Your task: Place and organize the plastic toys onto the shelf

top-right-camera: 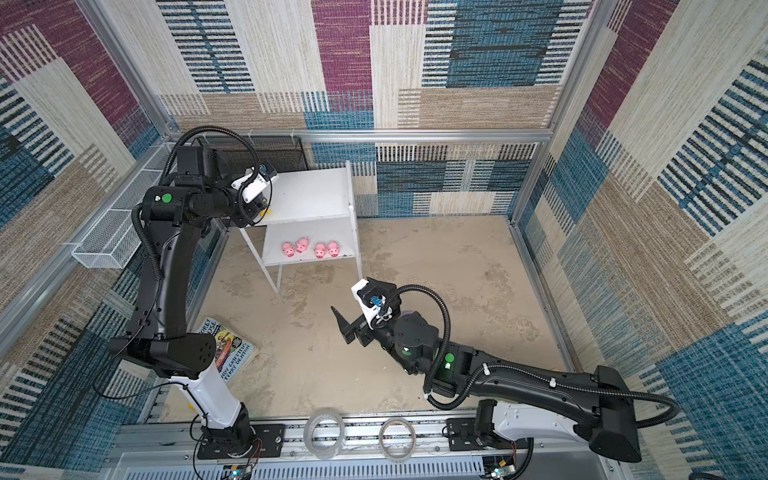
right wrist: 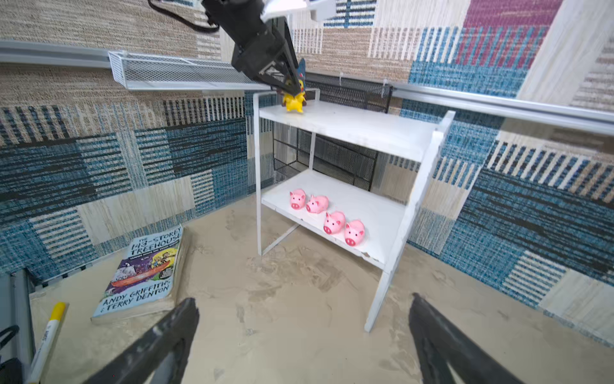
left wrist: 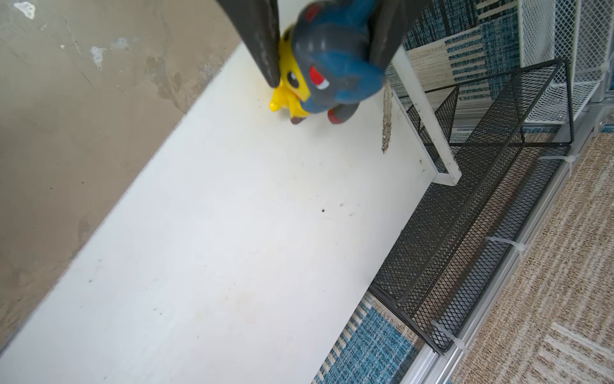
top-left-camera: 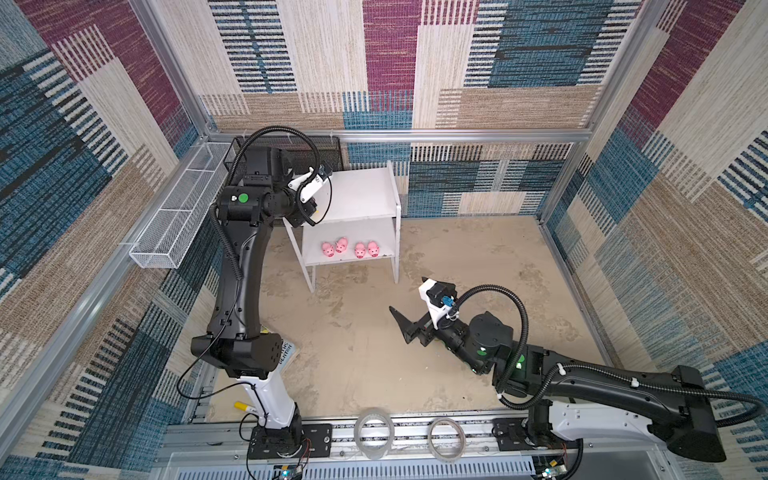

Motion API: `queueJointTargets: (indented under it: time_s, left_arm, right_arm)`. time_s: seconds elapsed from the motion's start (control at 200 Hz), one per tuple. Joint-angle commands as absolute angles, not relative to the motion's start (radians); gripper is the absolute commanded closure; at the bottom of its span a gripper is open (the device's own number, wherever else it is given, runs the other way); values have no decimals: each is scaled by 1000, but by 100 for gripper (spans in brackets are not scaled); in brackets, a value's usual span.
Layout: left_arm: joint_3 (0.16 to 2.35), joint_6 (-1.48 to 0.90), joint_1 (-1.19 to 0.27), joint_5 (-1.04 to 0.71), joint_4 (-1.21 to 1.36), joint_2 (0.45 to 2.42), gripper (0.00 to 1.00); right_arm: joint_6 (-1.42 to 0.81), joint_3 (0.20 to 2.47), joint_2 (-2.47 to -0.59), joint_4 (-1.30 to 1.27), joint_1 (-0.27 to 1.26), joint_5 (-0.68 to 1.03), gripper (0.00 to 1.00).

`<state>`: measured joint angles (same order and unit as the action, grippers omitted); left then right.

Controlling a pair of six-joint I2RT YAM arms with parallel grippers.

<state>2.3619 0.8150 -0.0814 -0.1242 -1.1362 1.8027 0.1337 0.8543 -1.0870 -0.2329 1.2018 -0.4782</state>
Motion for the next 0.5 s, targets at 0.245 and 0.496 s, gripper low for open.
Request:
queueJointTargets:
  time_s: [0.245, 0.496]
  left_arm:
    - [2376, 845, -62, -157, -1146, 1807, 83]
    - [2377, 848, -58, -169, -1146, 1816, 83]
  right_arm:
    - [185, 962, -1129, -230, 1202, -398, 0]
    - [195, 976, -1134, -226, 1202, -393, 1]
